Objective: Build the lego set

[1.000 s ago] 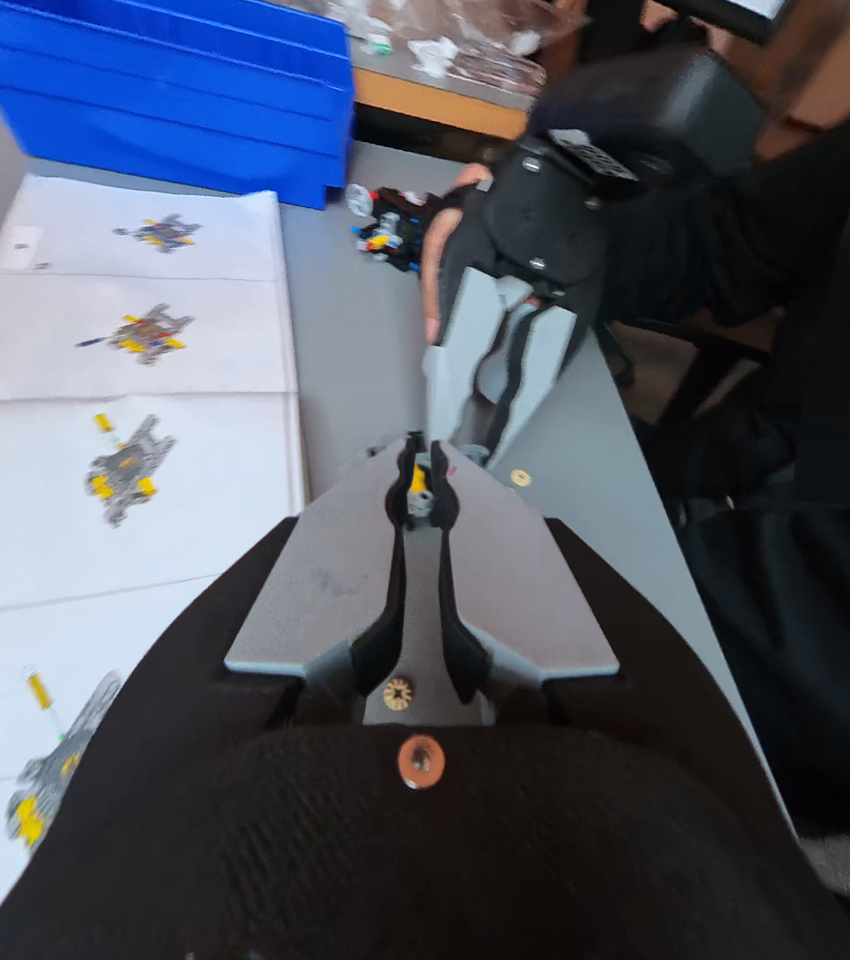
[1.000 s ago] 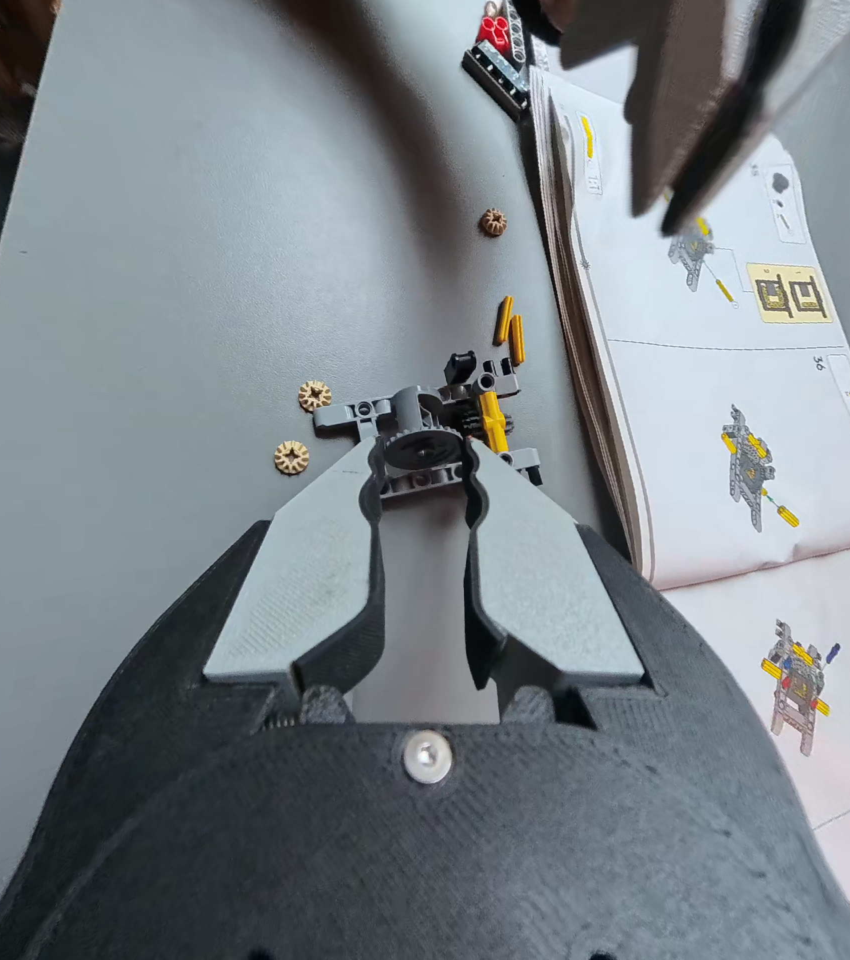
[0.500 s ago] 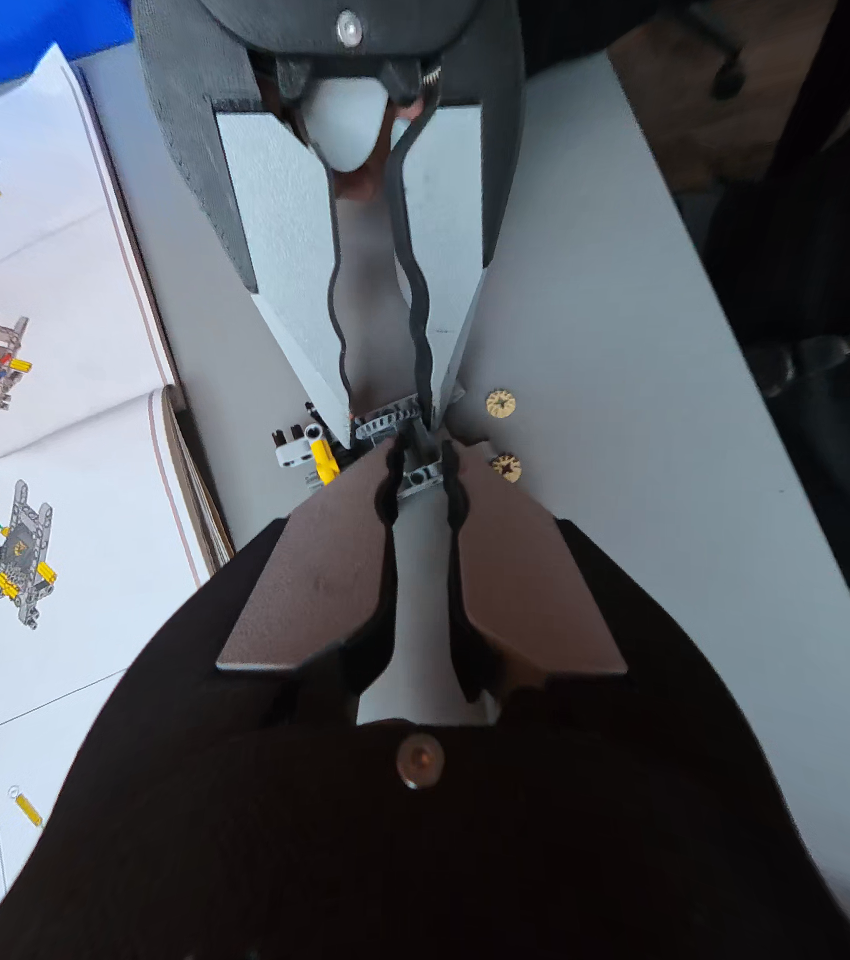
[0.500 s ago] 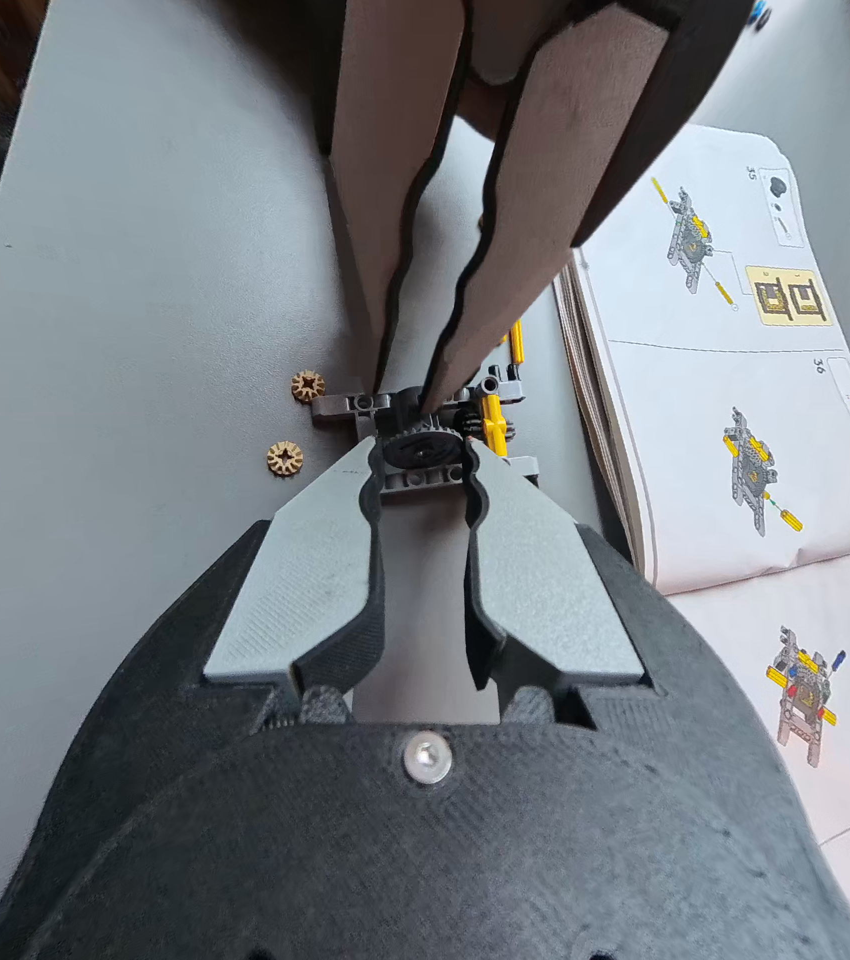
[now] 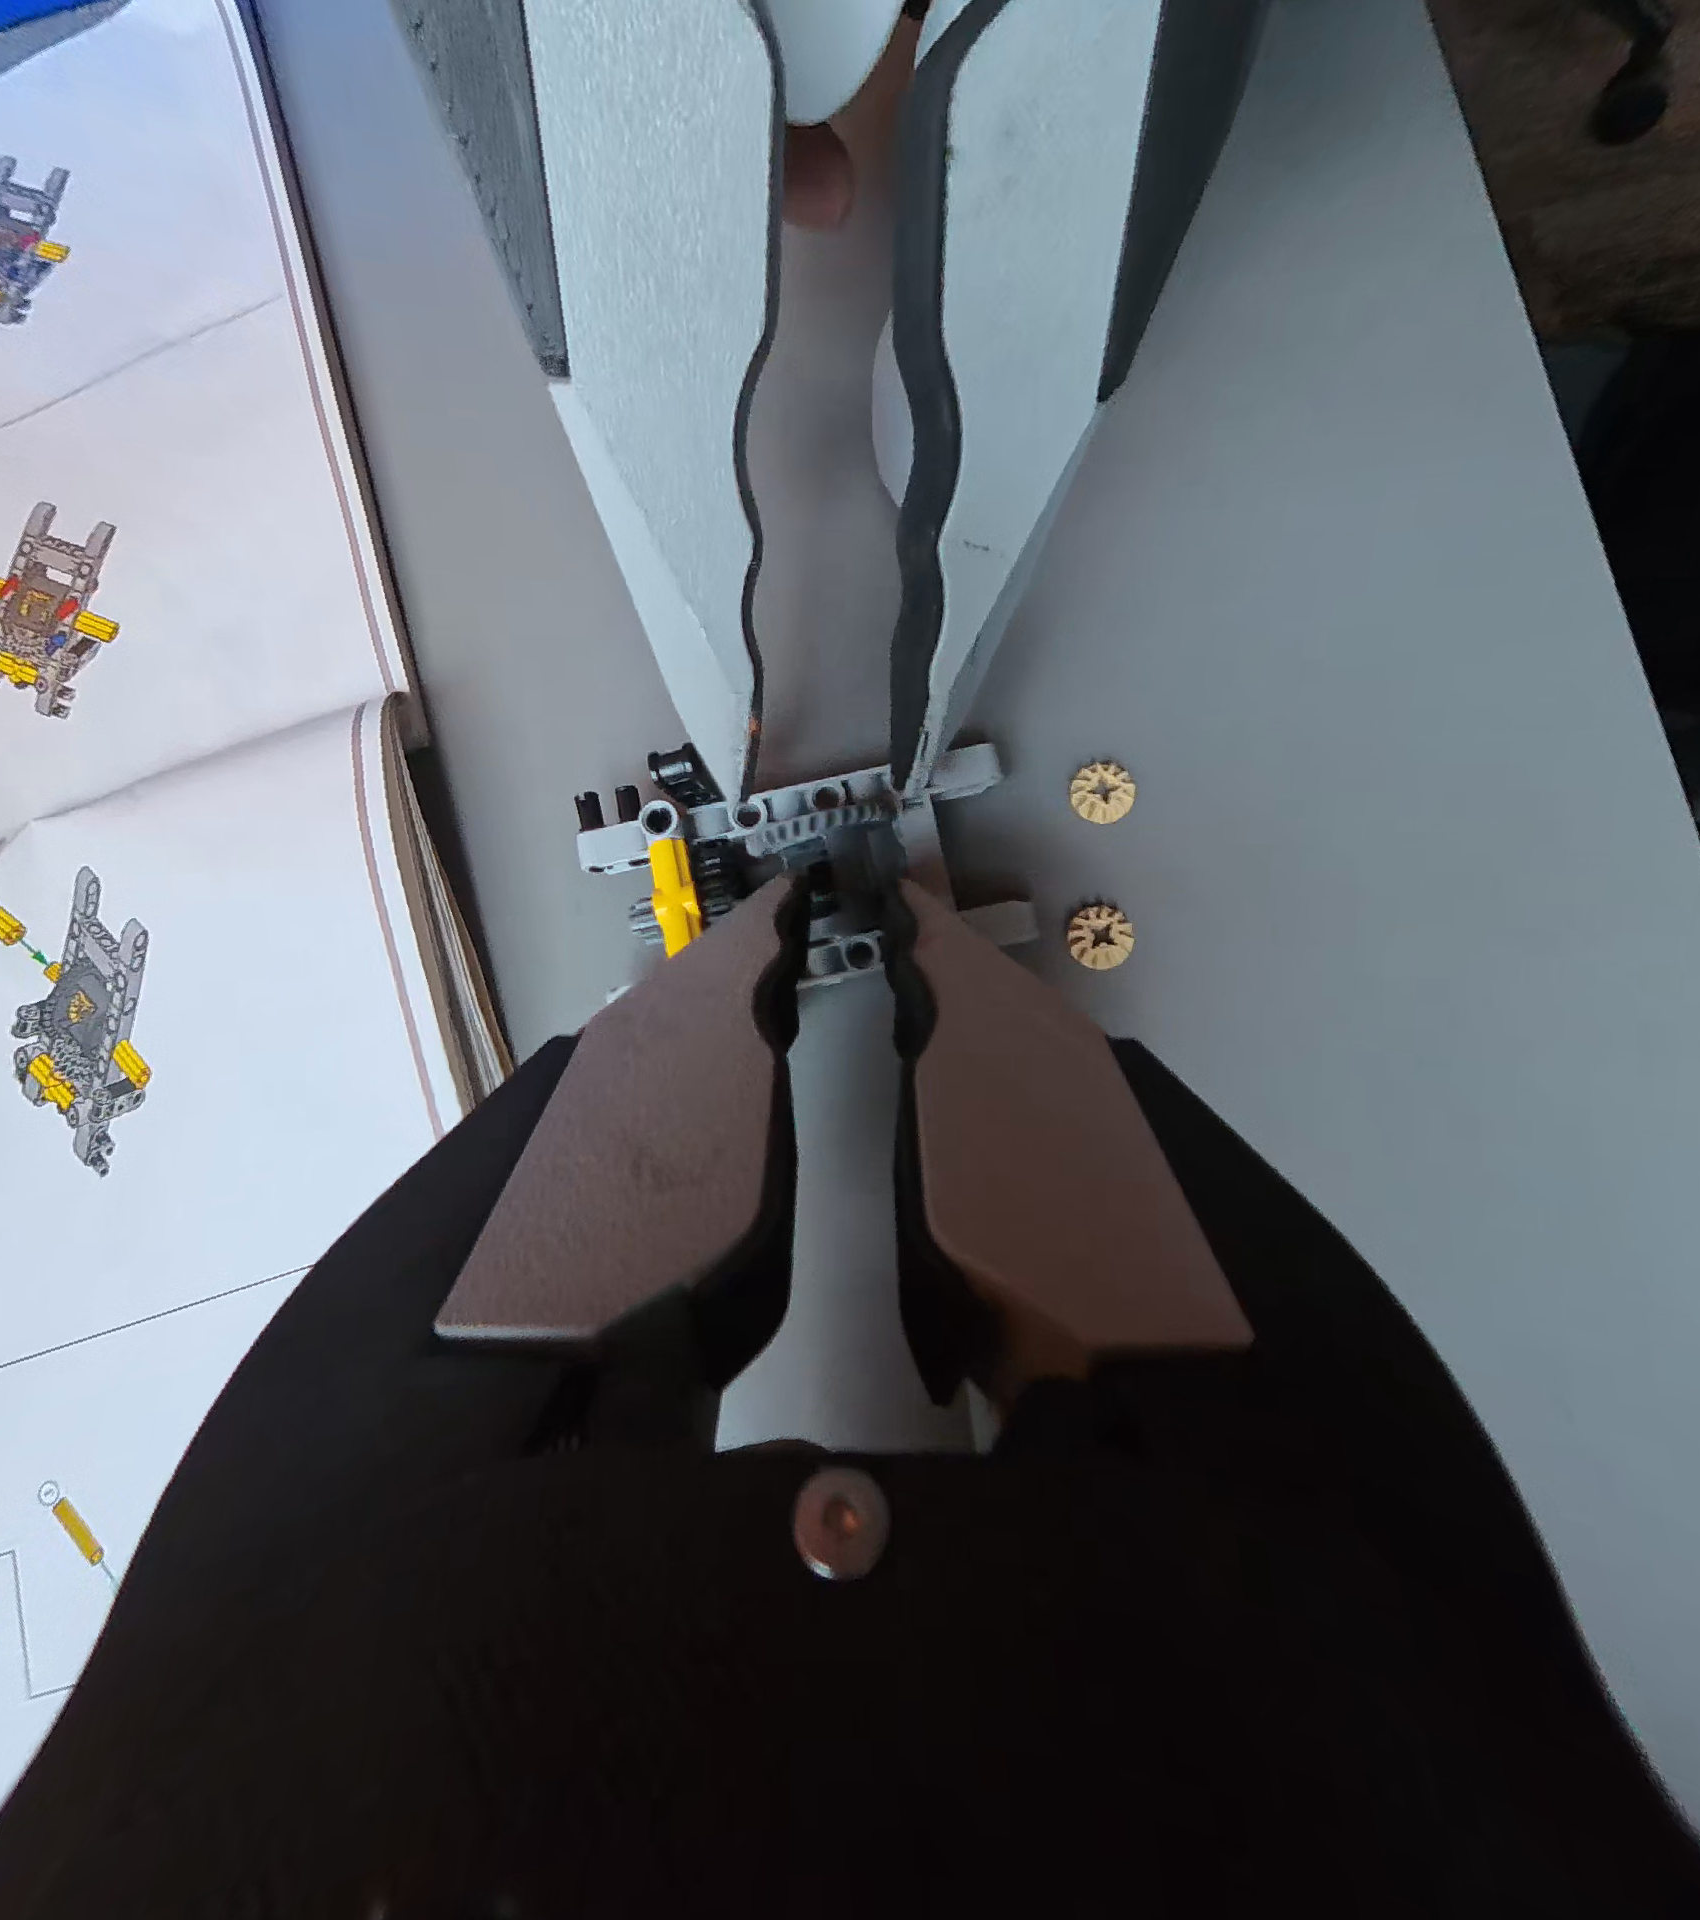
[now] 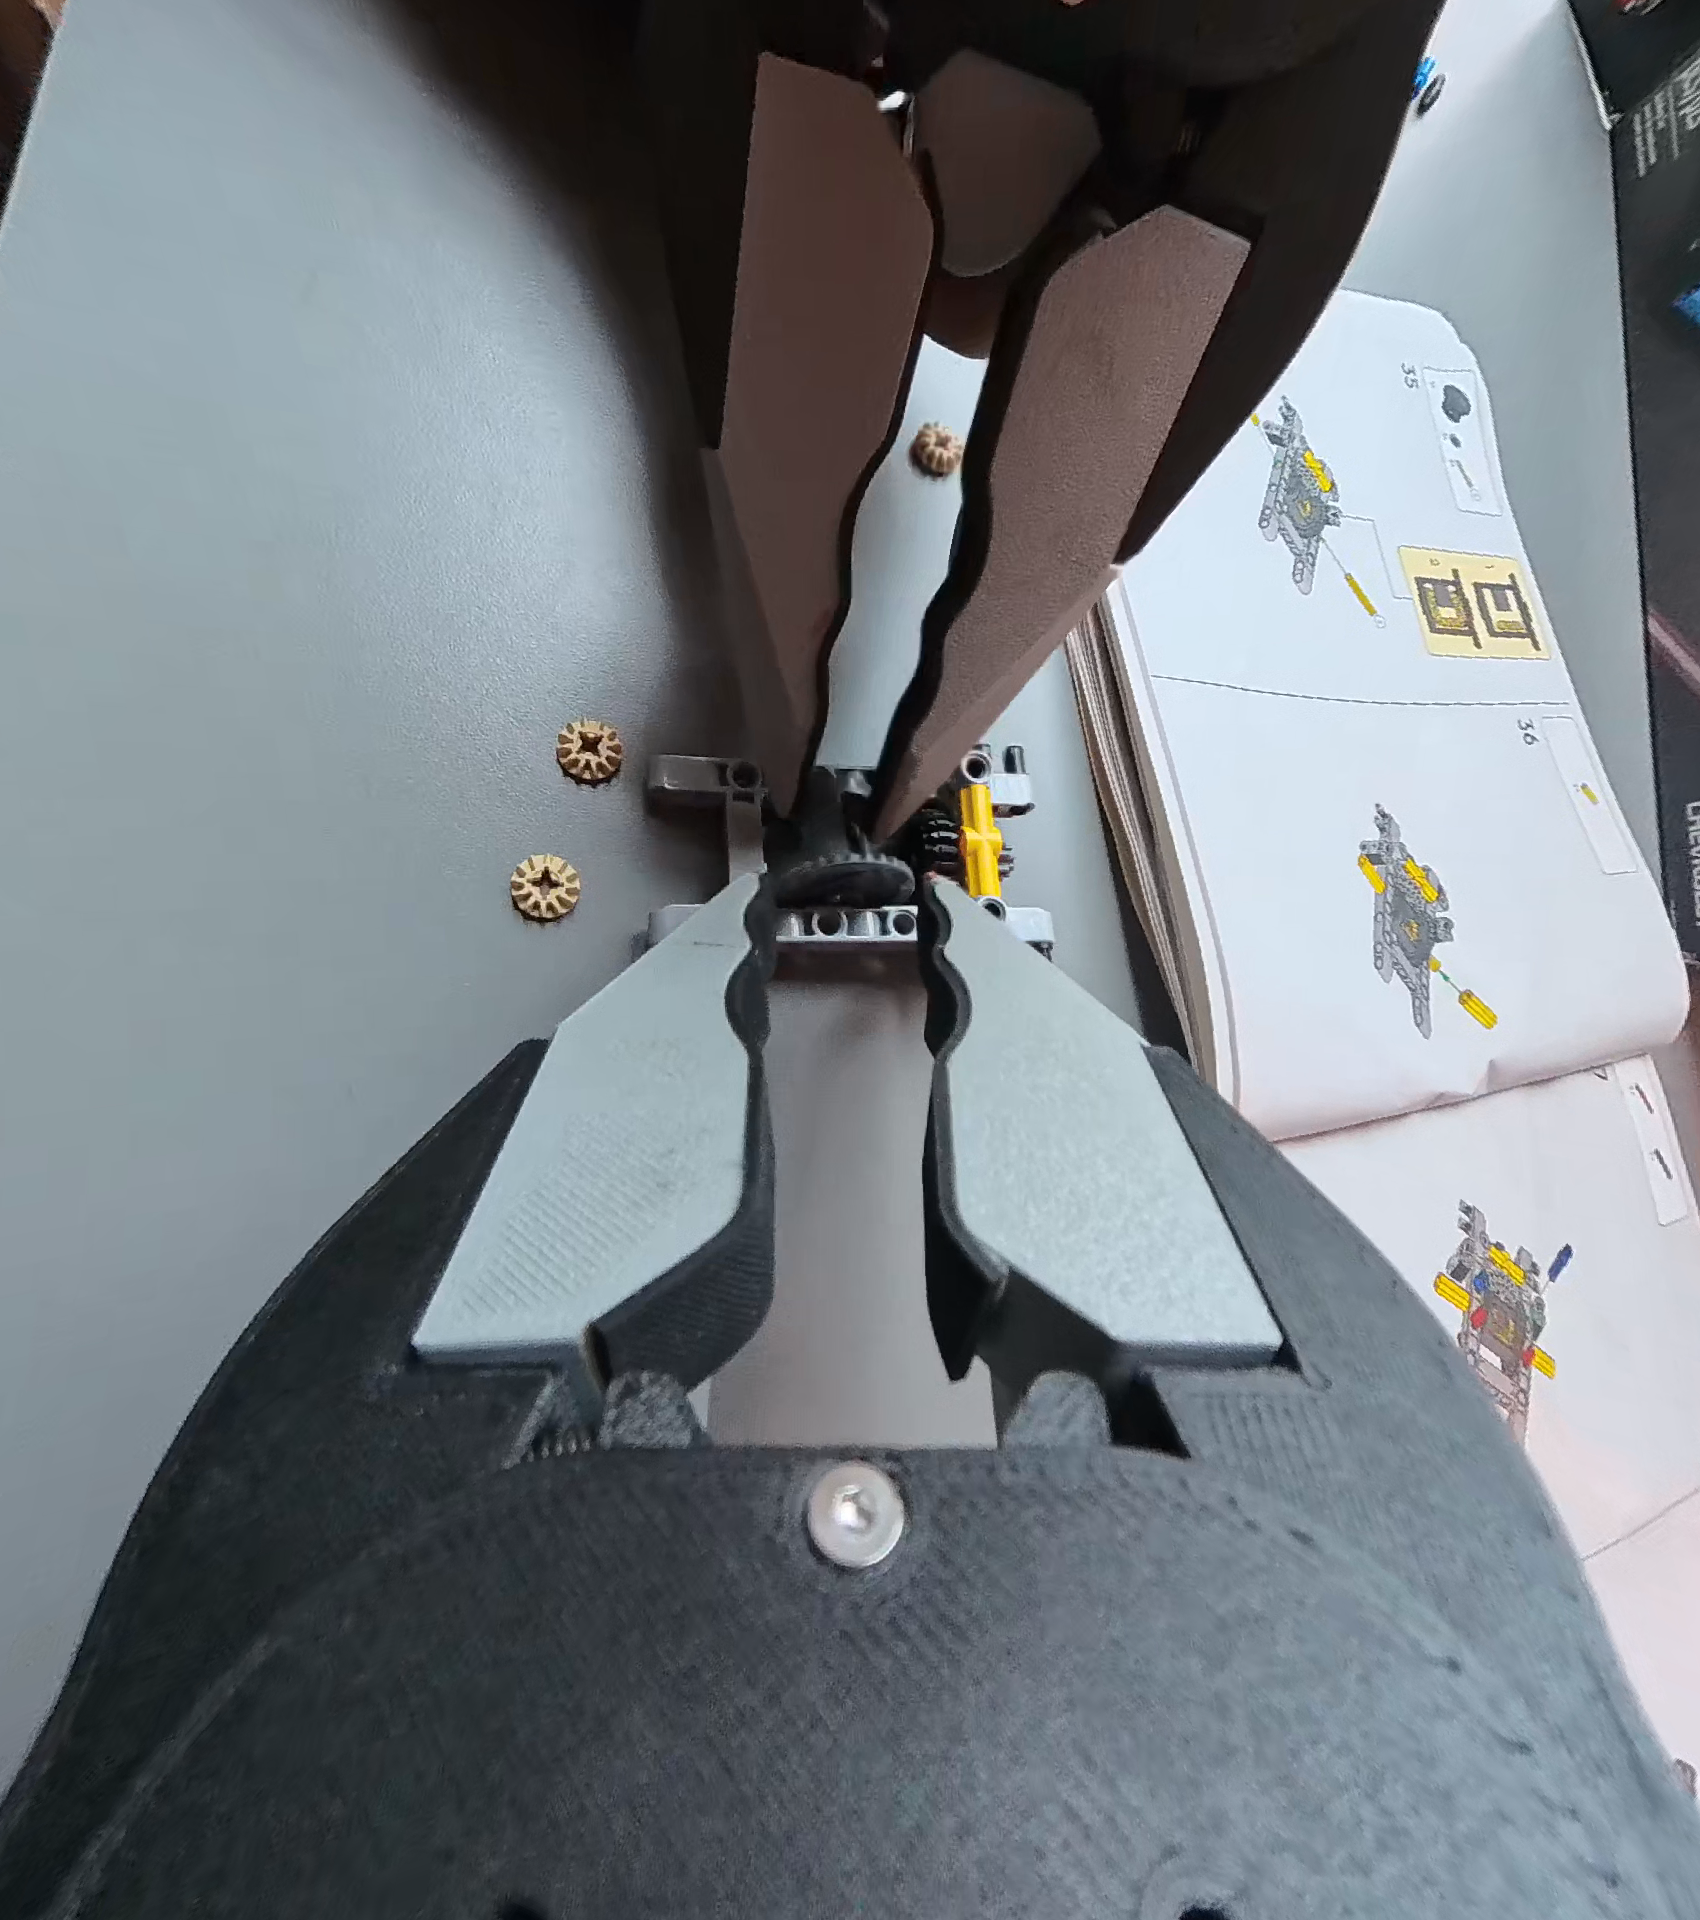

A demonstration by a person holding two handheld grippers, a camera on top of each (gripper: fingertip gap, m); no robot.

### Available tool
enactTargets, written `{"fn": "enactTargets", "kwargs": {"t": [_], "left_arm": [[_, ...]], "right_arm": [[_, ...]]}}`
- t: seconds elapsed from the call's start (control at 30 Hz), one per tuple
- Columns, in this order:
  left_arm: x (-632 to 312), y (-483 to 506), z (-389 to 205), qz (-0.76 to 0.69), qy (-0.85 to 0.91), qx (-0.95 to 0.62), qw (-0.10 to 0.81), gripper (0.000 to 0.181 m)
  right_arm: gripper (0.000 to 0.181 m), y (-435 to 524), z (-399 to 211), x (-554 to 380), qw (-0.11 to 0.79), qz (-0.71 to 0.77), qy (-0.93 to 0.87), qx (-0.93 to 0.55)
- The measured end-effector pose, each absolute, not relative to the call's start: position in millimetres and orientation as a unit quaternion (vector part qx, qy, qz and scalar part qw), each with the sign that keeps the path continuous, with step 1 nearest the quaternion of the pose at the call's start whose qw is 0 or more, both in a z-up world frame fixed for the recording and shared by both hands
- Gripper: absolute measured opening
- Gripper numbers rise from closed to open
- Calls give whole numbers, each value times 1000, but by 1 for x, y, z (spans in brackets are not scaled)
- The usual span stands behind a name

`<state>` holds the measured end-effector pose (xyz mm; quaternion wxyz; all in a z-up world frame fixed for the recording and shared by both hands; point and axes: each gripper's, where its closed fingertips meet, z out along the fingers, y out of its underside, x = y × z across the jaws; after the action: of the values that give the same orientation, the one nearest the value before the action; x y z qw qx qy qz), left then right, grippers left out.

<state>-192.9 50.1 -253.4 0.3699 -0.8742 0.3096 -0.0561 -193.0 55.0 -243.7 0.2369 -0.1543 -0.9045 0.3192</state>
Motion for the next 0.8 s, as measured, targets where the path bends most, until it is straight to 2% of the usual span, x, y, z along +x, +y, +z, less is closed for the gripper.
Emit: {"fn": "enactTargets", "kwargs": {"t": [0.3, 0.43, 0.53, 0.63, 0.8], "left_arm": [[-212, 46, -229, -67, 278, -865, 413, 17], [-217, 46, -229, -76, 260, -870, 411, 23], [-217, 46, -237, -81, 258, -878, 394, 28], [-217, 46, -245, -80, 258, -885, 379, 27], [-218, 47, -251, -79, 248, -892, 369, 20]], "right_arm": [[25, 52, -241, -192, 237, 360, -885, -176], [22, 51, -235, -201, 290, 355, -873, -165], [22, 46, -240, -200, 294, 329, -886, -146], [21, 45, -247, -203, 307, 294, -896, -130], [11, 45, -253, -207, 334, 252, -901, -114]]}}
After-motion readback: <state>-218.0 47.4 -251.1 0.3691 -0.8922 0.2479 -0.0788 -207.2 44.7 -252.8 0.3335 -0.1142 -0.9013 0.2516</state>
